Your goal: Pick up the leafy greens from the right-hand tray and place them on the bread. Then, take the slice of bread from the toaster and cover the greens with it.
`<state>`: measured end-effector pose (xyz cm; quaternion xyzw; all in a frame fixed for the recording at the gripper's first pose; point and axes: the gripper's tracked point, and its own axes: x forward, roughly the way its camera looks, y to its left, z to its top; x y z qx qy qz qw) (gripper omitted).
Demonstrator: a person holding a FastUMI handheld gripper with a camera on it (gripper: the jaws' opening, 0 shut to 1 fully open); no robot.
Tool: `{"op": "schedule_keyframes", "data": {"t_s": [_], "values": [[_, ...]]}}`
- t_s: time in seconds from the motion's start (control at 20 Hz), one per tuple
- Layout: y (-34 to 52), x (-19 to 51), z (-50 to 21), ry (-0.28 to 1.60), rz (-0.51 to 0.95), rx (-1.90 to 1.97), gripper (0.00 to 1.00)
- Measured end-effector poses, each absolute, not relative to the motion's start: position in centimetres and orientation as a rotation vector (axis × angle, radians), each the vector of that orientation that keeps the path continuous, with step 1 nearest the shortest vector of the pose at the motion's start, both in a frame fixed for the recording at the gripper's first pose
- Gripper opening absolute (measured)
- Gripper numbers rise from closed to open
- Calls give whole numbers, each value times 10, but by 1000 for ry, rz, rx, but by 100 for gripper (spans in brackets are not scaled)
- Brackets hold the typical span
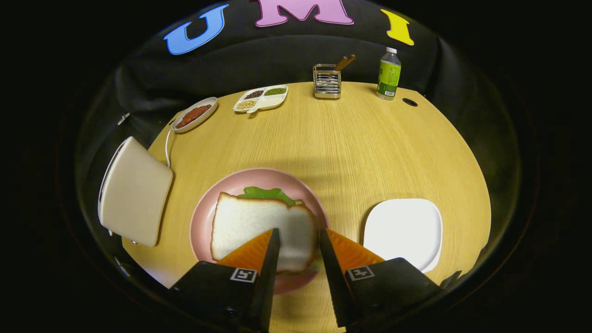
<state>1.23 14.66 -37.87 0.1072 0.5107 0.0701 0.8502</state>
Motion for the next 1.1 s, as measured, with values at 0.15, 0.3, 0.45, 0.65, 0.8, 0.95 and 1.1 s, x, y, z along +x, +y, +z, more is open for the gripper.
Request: {"op": "schedule_keyframes", "data": {"t_s": [0.15,0.3,0.45,0.65,0.8,0.95,1.1], "values": [[141,13,-374,1059,152,195,72],[138,9,-364,1033,167,200,100],[138,11,-343,960,193,209,100],[132,17,-307,871,204,211,100],[126,25,-274,799,213,223,99],[111,33,-239,733,213,235,100],[97,38,-202,665,228,235,100]]}}
